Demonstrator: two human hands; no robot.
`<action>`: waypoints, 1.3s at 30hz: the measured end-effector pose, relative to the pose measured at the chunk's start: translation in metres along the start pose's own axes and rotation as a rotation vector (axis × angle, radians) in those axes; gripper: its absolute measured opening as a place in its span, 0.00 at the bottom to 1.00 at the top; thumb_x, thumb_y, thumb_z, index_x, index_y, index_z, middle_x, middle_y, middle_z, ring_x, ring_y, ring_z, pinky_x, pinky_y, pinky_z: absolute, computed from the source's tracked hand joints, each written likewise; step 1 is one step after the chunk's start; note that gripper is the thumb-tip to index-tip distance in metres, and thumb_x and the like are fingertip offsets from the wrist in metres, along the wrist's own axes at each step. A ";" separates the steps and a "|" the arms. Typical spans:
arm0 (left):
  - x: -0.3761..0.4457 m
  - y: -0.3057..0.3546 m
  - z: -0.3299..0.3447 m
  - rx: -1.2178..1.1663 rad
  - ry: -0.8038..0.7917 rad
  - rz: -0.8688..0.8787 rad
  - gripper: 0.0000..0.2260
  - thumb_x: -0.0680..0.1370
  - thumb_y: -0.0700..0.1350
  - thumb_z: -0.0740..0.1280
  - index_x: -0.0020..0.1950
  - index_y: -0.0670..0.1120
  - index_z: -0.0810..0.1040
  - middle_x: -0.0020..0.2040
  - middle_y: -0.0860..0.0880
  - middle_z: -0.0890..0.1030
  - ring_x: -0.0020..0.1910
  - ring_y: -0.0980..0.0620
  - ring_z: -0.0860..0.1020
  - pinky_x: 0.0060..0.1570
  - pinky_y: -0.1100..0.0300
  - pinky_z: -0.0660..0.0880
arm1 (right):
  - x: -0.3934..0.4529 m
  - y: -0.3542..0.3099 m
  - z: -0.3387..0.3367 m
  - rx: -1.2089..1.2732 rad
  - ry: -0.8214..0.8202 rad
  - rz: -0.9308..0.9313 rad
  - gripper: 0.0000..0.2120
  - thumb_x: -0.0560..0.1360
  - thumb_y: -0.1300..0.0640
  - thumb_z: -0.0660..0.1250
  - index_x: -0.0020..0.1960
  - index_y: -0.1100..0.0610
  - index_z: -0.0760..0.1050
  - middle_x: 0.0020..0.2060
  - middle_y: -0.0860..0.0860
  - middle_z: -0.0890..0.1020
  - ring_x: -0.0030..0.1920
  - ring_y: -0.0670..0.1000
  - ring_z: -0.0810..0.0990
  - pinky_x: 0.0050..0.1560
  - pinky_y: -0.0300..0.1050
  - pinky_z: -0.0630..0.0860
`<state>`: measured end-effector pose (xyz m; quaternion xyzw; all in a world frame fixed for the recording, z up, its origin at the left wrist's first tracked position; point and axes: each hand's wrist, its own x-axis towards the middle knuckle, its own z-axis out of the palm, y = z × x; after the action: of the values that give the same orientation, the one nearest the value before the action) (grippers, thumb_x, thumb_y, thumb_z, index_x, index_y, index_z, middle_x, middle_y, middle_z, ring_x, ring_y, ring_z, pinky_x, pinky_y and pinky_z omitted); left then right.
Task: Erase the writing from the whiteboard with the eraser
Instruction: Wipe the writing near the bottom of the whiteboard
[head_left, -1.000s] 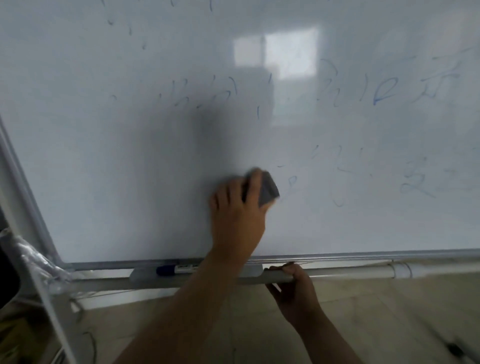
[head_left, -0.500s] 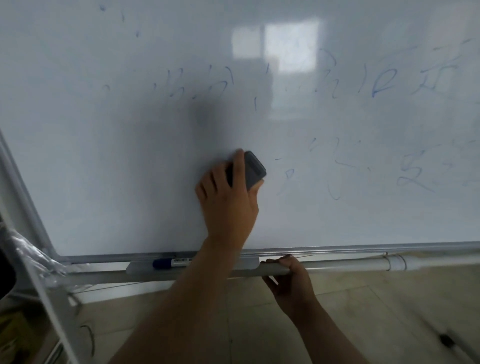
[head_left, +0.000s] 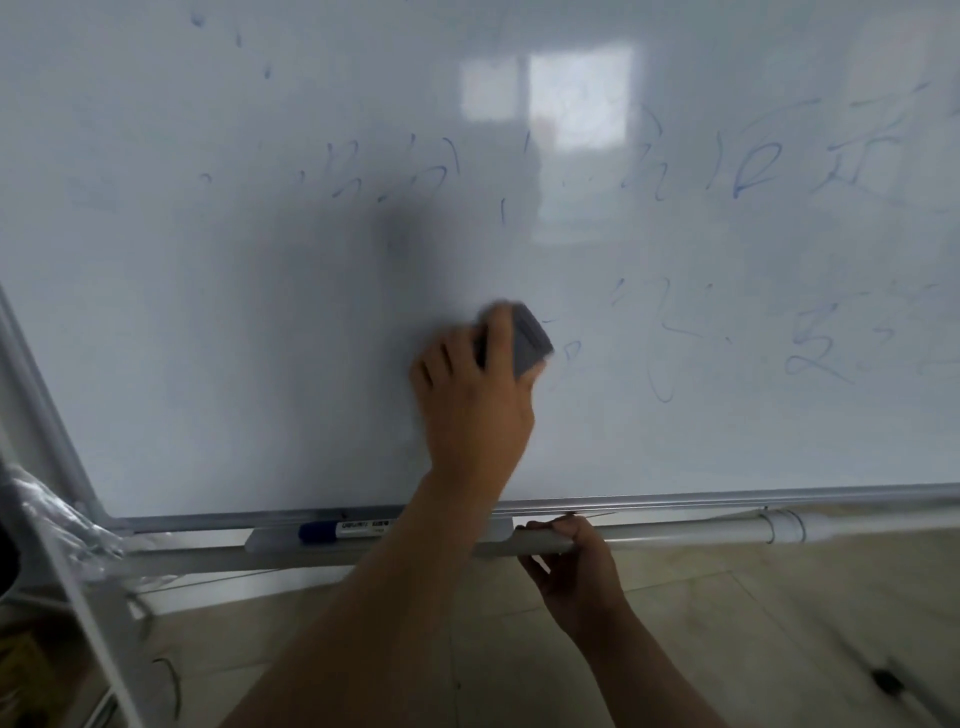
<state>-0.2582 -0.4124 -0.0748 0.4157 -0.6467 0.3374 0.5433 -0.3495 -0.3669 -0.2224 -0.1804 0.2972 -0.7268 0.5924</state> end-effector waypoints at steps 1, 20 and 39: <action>-0.021 0.006 0.002 -0.015 -0.065 0.100 0.26 0.74 0.59 0.67 0.66 0.47 0.74 0.48 0.43 0.75 0.46 0.43 0.72 0.45 0.50 0.66 | 0.000 0.000 0.000 -0.001 0.005 -0.004 0.13 0.71 0.64 0.58 0.29 0.56 0.70 0.31 0.55 0.80 0.36 0.54 0.81 0.46 0.49 0.74; -0.040 0.048 0.007 -0.042 -0.127 0.239 0.30 0.68 0.54 0.75 0.68 0.48 0.73 0.49 0.45 0.76 0.49 0.45 0.73 0.51 0.51 0.64 | -0.005 0.000 -0.001 -0.045 0.010 -0.020 0.15 0.74 0.65 0.56 0.29 0.56 0.69 0.27 0.52 0.75 0.32 0.50 0.76 0.39 0.47 0.72; -0.074 0.065 -0.034 -0.776 -0.492 -0.410 0.20 0.77 0.56 0.66 0.65 0.48 0.69 0.57 0.54 0.72 0.53 0.61 0.72 0.53 0.66 0.72 | -0.044 -0.012 -0.010 -0.221 0.052 0.027 0.19 0.77 0.46 0.62 0.54 0.60 0.81 0.46 0.59 0.84 0.45 0.57 0.83 0.48 0.50 0.76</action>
<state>-0.2981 -0.3418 -0.1405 0.3687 -0.7385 -0.1496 0.5444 -0.3542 -0.3207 -0.2186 -0.2217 0.3931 -0.6860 0.5708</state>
